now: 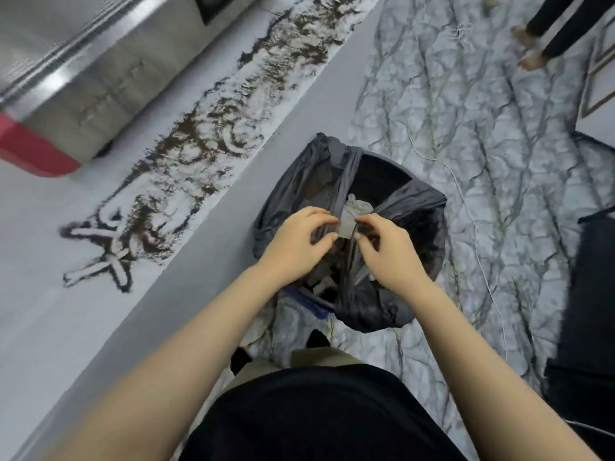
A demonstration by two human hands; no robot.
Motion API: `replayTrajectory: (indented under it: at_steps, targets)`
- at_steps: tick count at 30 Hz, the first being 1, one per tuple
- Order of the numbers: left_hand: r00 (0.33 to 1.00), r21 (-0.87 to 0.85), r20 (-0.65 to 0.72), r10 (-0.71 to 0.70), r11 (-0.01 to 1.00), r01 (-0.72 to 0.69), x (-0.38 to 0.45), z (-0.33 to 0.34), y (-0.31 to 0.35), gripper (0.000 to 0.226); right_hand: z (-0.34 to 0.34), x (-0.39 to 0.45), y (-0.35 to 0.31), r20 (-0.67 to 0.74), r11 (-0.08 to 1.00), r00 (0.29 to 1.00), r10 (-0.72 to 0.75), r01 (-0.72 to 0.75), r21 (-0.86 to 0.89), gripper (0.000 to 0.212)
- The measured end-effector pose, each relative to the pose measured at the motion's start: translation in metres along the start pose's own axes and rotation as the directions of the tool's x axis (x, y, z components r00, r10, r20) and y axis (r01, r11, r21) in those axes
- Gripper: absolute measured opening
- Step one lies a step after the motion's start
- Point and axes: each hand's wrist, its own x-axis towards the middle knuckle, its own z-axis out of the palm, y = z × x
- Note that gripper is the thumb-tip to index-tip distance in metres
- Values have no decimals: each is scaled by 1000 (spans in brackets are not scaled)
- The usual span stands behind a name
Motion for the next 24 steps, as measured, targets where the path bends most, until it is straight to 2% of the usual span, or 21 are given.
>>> replayTrajectory:
  at_steps: [4,7,10,14,18,21,24]
  targets:
    - [956,-127,-270,-118,988,86,-50,-76,-9,24,20,9,-82,26,978,982,-187,184,95,28]
    - [863,-166,-468,-190,978,125,-97,-132,-21,22,43,13,-146,62,939,947,-315,302,166,28]
    - [756,-188,-607,-243,969,161,-144,-182,-37,20,74,13,-209,117,882,888,-444,410,234,28]
    - [662,-175,-694,-283,958,227,-194,-237,-63,19,128,12,-283,143,792,795,-589,534,296,24]
    - [601,-186,-740,-302,951,248,-227,-287,-92,20,180,15,-347,145,748,751,-644,577,329,23]
    - [590,-151,-762,-269,958,243,-235,-325,-116,20,218,32,-384,109,753,757,-644,602,264,29]
    - [626,-84,-741,-244,958,275,-225,-362,-150,22,255,57,-412,152,808,794,-588,573,134,42]
